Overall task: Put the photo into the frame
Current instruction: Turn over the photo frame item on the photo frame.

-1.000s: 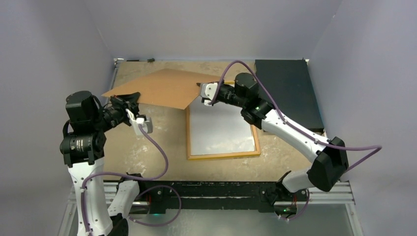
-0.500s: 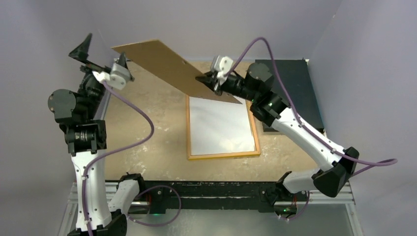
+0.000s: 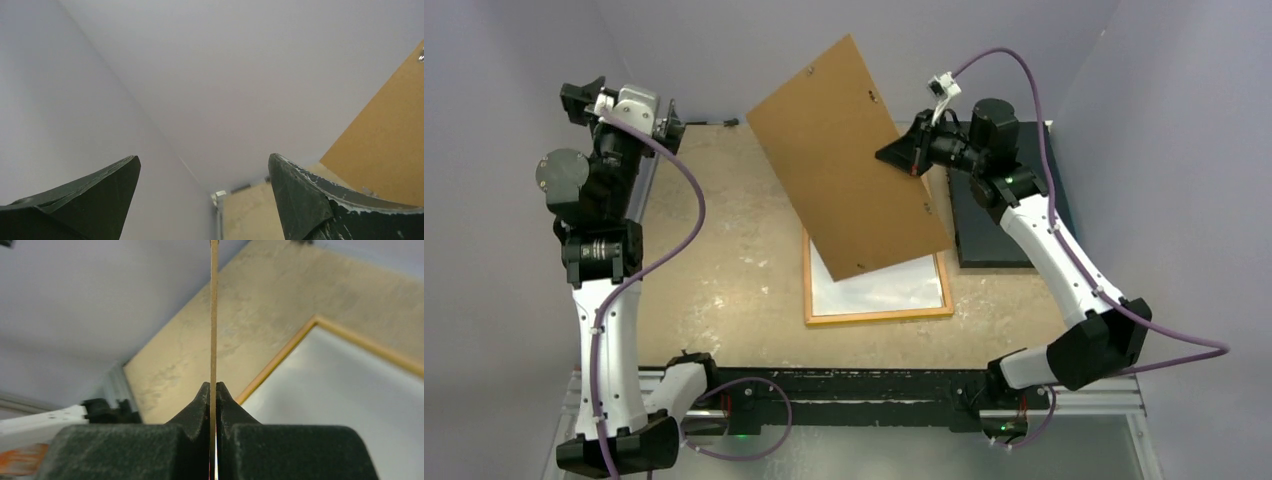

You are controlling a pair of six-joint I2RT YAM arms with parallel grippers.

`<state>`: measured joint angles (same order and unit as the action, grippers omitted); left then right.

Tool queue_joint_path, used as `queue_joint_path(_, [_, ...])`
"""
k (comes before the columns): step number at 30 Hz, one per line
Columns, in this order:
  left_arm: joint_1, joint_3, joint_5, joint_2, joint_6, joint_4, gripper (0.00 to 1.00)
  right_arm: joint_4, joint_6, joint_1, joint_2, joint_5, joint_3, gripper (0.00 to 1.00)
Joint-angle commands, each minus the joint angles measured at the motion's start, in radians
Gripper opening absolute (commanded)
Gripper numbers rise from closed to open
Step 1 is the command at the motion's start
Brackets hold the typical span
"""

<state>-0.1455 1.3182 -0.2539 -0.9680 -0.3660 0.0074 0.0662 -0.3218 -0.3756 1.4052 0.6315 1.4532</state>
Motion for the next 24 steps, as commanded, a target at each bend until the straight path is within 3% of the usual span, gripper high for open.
queue_joint_path(1, [-0.003, -0.031, -0.04, -0.043, 0.004, -0.222, 0.98, -0.193, -0.338, 0.071, -0.045, 0.162, -0.125, 0.0])
queue_joint_path(9, [-0.002, -0.144, -0.146, -0.14, -0.058, -0.471, 0.92, -0.329, -0.53, 0.169, -0.036, 0.152, -0.319, 0.0])
queue_joint_path(12, [-0.002, -0.2, -0.167, -0.149, -0.064, -0.459, 0.89, -0.415, -0.586, 0.198, -0.024, 0.158, -0.383, 0.0])
queue_joint_path(24, [-0.001, -0.311, -0.219, -0.218, -0.06, -0.386, 0.78, -0.504, -0.583, 0.274, 0.078, 0.163, -0.487, 0.0])
